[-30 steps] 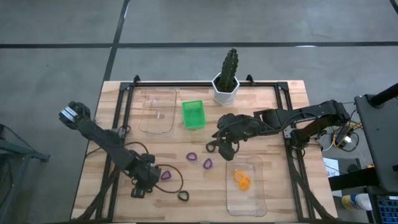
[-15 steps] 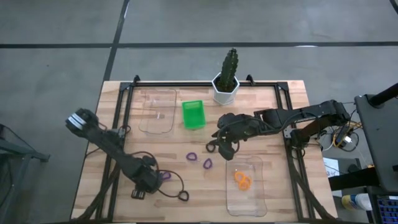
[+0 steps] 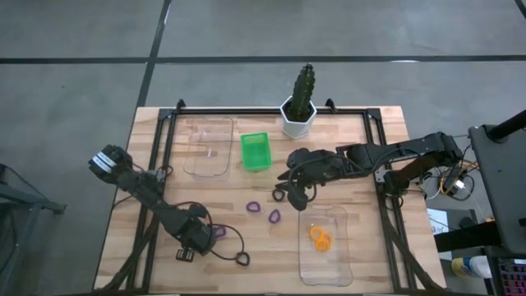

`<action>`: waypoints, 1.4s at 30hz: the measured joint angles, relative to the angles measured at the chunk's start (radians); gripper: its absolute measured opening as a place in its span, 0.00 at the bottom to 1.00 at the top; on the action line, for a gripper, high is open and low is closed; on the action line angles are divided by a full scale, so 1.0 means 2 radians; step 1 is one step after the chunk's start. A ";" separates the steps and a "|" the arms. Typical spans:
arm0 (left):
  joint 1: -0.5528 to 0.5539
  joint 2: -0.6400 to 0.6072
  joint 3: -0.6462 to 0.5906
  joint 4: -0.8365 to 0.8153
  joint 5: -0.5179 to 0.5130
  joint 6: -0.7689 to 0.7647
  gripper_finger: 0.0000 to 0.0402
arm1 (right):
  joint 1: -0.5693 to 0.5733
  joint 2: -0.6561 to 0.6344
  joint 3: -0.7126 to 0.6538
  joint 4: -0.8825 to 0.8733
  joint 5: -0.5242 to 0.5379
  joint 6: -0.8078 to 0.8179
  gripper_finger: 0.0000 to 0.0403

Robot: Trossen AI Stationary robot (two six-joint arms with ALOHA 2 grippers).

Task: Sort spring keychains
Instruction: Put the middle black spring keychain into the top transparent bin

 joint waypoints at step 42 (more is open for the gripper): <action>0.420 -0.268 0.238 -0.267 -0.131 0.137 0.00 | -0.025 0.006 0.000 0.059 0.026 -0.006 0.30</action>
